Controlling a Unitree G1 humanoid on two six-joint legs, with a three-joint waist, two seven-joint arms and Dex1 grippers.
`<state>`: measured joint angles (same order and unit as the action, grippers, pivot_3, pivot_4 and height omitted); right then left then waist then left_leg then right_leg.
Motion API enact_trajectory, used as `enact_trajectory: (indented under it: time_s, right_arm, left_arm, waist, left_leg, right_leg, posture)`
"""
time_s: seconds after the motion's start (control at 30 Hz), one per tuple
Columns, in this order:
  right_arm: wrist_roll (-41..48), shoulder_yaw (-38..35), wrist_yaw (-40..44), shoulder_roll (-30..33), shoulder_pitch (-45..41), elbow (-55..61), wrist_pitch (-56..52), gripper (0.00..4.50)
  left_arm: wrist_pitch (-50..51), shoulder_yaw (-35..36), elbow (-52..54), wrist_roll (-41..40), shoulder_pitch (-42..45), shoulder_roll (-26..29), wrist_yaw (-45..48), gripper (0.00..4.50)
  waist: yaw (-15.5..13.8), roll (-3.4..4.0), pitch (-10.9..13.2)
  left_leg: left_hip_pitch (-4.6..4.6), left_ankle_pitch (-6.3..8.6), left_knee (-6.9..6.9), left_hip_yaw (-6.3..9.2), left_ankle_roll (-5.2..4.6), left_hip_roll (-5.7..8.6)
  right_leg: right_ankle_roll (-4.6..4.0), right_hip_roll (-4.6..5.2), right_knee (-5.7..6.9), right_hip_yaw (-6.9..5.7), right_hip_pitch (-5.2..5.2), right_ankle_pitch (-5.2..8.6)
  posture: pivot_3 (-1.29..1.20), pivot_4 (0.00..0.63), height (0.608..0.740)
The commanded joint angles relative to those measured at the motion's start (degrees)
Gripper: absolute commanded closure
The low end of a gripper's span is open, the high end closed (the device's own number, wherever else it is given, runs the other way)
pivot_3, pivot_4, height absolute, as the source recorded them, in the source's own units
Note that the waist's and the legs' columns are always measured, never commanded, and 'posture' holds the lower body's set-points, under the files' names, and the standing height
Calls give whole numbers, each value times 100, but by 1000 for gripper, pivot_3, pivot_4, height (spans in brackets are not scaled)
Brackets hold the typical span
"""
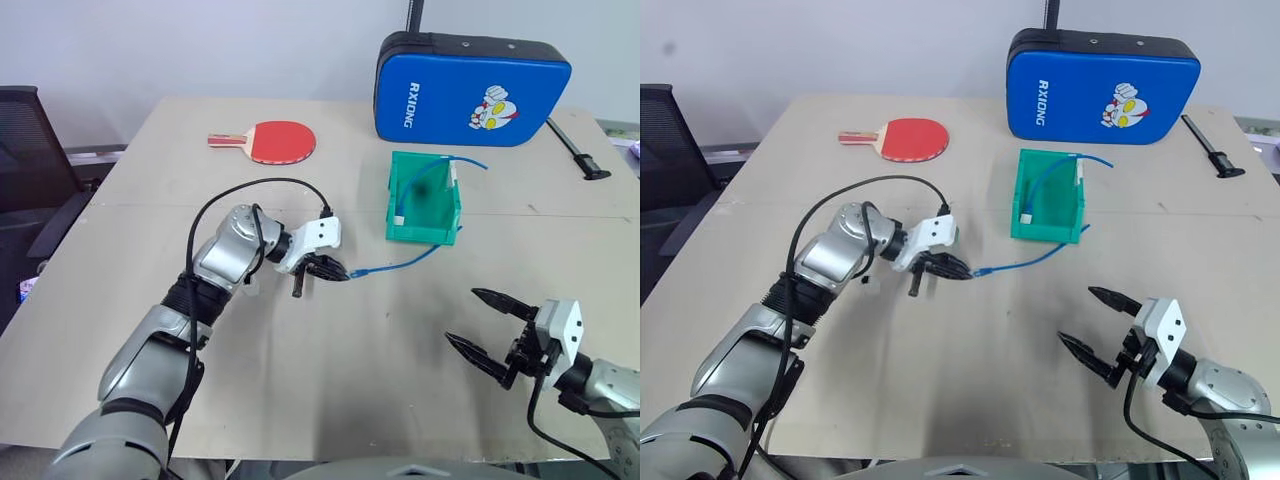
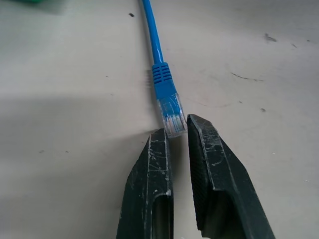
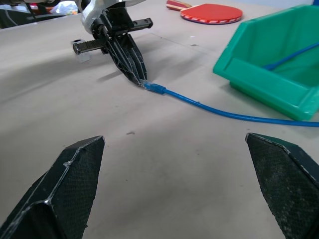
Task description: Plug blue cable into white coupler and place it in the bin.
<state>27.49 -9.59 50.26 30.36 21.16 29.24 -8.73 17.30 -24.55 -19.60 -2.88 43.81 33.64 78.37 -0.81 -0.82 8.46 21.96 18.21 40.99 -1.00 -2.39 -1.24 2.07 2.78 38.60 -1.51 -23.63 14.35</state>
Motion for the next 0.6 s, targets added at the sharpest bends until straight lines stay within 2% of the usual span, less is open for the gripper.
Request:
enact_trajectory:
  time_s: [0.03, 0.27, 0.47, 0.6]
  right_arm:
    - [432, 112, -331, -1, -144, 346, -608, 0]
    - [3088, 163, -1254, -127, -328, 1099, -2421, 0]
    - [4048, 65, -1918, -413, -931, 955, -2590, 0]
    - [4374, 122, -2213, -648, -1378, 897, -2541, 0]
  left_arm:
    - [496, 436, 441, -602, -24, -286, 38, 4456]
    - [2107, 1139, 1603, -2102, -114, -612, 151, 4456]
    - [3370, 1720, 2223, -3273, -33, -844, -204, 4456]
    - [3881, 1886, 2433, -3790, -43, -900, -405, 4456]
  waist:
    - [-2, -1, 1]
    - [10, -2, 2]
    - [8, -3, 2]
    - [7, -3, 2]
  left_leg:
    - [1, 0, 3, -1, 0, 0]
    - [16, 0, 18, 13, 1, -1]
    - [11, 0, 18, 12, 0, 0]
    - [8, 0, 18, 10, 0, 1]
  right_leg:
    - [0, 0, 0, 1, 0, 0]
    - [0, 14, 11, -1, -7, 0]
    - [0, 11, 16, -1, -5, 0]
    - [1, 8, 18, -1, -5, 0]
  posture:
    - [0, 150, 681]
    - [0, 150, 681]
    - [0, 150, 681]
    - [0, 150, 681]
